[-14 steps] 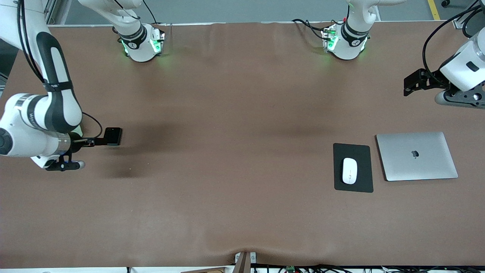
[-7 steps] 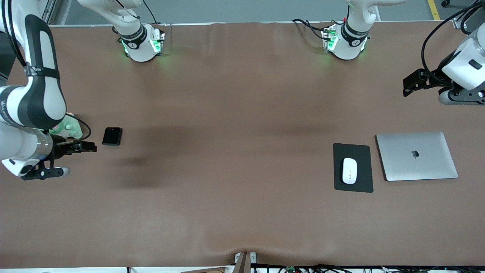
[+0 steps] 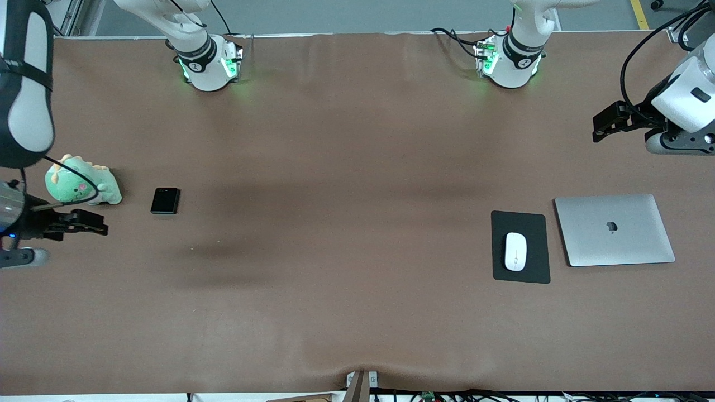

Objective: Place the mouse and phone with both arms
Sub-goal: 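Release the black phone beside the green plush and withdraw the right gripper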

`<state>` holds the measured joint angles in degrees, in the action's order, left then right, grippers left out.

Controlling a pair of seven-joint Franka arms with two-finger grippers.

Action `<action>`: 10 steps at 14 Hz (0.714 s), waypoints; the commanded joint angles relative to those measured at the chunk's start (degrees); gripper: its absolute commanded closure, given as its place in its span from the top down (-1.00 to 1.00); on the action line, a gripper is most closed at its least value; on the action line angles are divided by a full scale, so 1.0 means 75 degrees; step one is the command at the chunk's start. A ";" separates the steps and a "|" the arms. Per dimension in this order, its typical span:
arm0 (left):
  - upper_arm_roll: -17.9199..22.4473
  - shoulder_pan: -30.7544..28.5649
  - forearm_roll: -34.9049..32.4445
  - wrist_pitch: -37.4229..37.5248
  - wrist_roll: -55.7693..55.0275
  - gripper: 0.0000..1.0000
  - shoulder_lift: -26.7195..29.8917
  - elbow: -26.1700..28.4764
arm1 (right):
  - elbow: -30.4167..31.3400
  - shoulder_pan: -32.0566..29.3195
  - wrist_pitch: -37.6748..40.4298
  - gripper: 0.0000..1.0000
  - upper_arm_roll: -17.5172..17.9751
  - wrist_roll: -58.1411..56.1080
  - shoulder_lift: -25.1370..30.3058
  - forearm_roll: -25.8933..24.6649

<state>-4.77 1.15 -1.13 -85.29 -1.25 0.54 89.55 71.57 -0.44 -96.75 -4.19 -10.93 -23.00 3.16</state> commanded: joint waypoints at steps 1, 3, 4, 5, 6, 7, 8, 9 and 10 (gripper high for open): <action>0.0003 -0.0060 -0.0012 -0.0124 0.0167 1.00 -0.0153 -0.0081 | -0.0752 0.0023 0.0278 1.00 0.0032 -0.0020 0.0007 -0.0070; -0.0020 -0.0037 -0.0013 -0.0125 0.0167 1.00 -0.0142 -0.0116 | -0.0753 0.0035 0.0547 1.00 0.0044 -0.0008 0.0323 -0.0035; -0.0032 -0.0037 -0.0013 -0.0136 0.0167 1.00 -0.0142 -0.0116 | -0.0753 0.0059 0.0711 1.00 0.0032 -0.0008 0.0383 -0.0035; -0.0032 -0.0048 -0.0013 -0.0136 0.0167 1.00 -0.0142 -0.0116 | -0.0753 0.0105 0.0956 1.00 0.0032 0.0016 0.0522 -0.0070; -0.0032 -0.0048 -0.0001 -0.0136 0.0167 1.00 -0.0153 -0.0116 | -0.0753 0.0117 0.1225 1.00 0.0044 0.0016 0.0686 -0.0047; -0.0032 -0.0048 0.0011 -0.0136 0.0167 1.00 -0.0154 -0.0116 | -0.0707 0.0141 0.1495 1.00 0.0055 0.0004 0.0932 -0.0082; -0.0032 -0.0048 -0.0001 -0.0125 0.0167 1.00 -0.0154 -0.0116 | -0.0683 0.0187 0.1730 1.00 0.0055 0.0016 0.1038 -0.0082; -0.0032 -0.0048 -0.0013 -0.0136 0.0167 1.00 -0.0154 -0.0116 | -0.0602 0.0199 0.2034 1.00 0.0055 0.0027 0.1260 -0.0082; -0.0032 -0.0048 -0.0013 -0.0125 0.0167 1.00 -0.0142 -0.0116 | -0.0323 0.0199 0.2118 1.00 0.0055 0.0062 0.1483 -0.0082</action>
<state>-4.74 1.12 -1.14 -86.28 -1.13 -0.38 89.50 65.55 0.92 -82.43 -4.12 -10.90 -15.71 3.17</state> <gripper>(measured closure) 0.000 0.000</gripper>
